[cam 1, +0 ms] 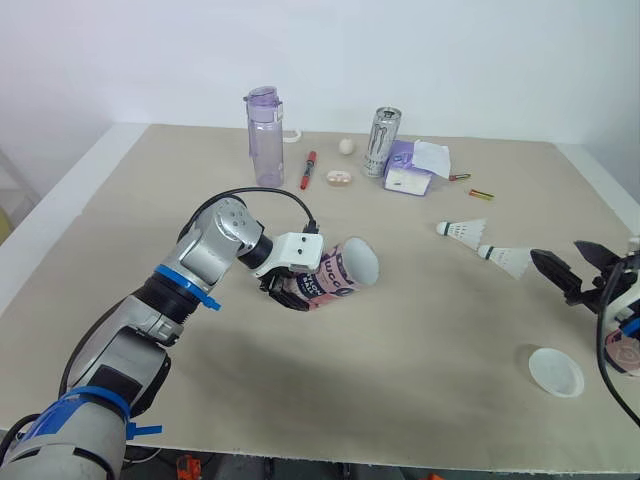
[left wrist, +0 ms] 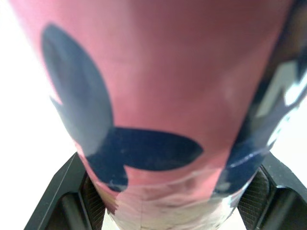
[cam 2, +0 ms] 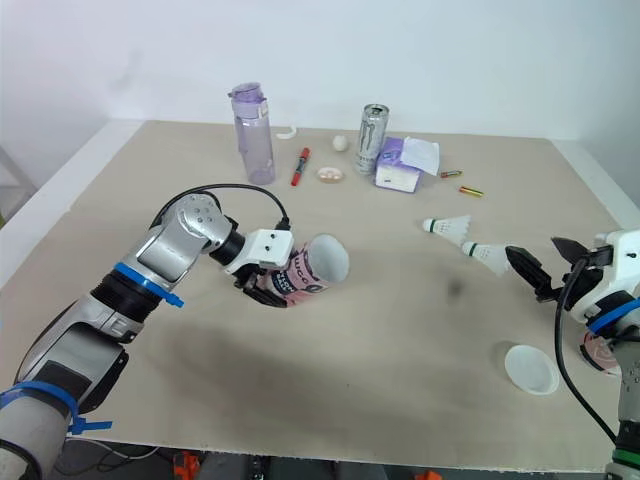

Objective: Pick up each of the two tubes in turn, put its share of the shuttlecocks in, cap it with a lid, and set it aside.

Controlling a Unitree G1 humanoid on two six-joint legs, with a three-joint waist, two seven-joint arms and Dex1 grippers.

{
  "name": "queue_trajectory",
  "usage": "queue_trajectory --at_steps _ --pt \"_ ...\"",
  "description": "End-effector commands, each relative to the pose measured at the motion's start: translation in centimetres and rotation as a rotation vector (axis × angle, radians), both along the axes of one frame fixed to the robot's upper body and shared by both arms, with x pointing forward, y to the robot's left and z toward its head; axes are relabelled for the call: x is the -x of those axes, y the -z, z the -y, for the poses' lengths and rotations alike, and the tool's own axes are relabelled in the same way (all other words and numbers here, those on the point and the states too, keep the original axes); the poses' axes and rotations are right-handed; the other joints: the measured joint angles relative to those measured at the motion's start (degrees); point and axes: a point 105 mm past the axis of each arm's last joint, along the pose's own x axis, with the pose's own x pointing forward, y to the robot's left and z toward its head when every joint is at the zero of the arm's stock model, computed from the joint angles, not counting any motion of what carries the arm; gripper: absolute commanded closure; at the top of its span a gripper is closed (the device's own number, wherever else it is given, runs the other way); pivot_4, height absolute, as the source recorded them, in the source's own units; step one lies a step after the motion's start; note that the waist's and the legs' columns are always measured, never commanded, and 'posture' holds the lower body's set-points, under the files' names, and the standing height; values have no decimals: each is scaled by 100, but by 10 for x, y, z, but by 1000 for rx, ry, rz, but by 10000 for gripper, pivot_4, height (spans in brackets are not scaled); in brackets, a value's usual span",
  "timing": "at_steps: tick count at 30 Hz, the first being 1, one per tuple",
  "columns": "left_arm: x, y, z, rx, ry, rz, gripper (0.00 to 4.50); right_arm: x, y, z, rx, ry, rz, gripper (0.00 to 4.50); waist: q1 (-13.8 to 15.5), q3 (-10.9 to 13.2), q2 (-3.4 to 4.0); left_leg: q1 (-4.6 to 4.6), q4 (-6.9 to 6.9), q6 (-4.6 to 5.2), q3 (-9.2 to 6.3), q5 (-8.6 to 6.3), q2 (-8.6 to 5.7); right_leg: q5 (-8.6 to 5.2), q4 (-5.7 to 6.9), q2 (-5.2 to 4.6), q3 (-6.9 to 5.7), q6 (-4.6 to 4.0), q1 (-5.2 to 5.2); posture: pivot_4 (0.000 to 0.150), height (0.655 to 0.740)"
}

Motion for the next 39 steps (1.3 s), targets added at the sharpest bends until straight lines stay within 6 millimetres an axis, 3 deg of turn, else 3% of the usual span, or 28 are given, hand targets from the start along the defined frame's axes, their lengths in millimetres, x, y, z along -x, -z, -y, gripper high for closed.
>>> queue_trajectory --at_steps 1,13,30,32,33,35,38,39 --pt "5 8 2 -23 10 -20 14364 -8 -5 5 -49 -16 19 838 2 -1 2 0 0 0 -2 0 0 0 0 1 0 0 0 1500 7400" --pt "5 8 -3 -24 -10 -19 14364 -24 19 -8 -75 -70 -81 838 0 0 4 -2 -9 0 0 0 -3 5 0 1 6 7 -2 1500 7400" --pt "4 8 -5 -19 -34 -18 14364 -53 36 -22 -116 -76 -150 838 -12 1 4 0 -11 0 -1 0 2 8 0 11 9 8 -4 1500 7400" --pt "4 8 -5 -19 -37 -18 14364 -55 38 -20 -119 -68 -158 6112 -13 1 4 0 -14 0 2 0 2 9 0 11 12 9 -6 1500 7400" --pt "4 8 -6 -19 -39 -17 14364 -56 39 -19 -113 -60 -160 6112 -13 1 4 1 -16 0 1 0 2 8 0 11 12 9 -6 1500 7400" --pt "4 8 -6 -19 -41 -17 14364 -56 39 -17 -107 -51 -159 13482 -13 1 5 0 -17 0 1 0 2 9 0 11 12 9 -6 1500 7400" --pt "5 9 -7 -20 -43 -18 14364 -56 40 -14 -116 -40 -156 20462 -13 1 5 1 -17 0 1 0 1 9 0 11 12 10 -6 1500 7400" --pt "5 9 -7 -20 -44 -18 14364 -56 41 -13 -115 -38 -156 25189 -13 1 5 1 -18 0 1 0 1 10 0 11 12 10 -6 1500 7400"
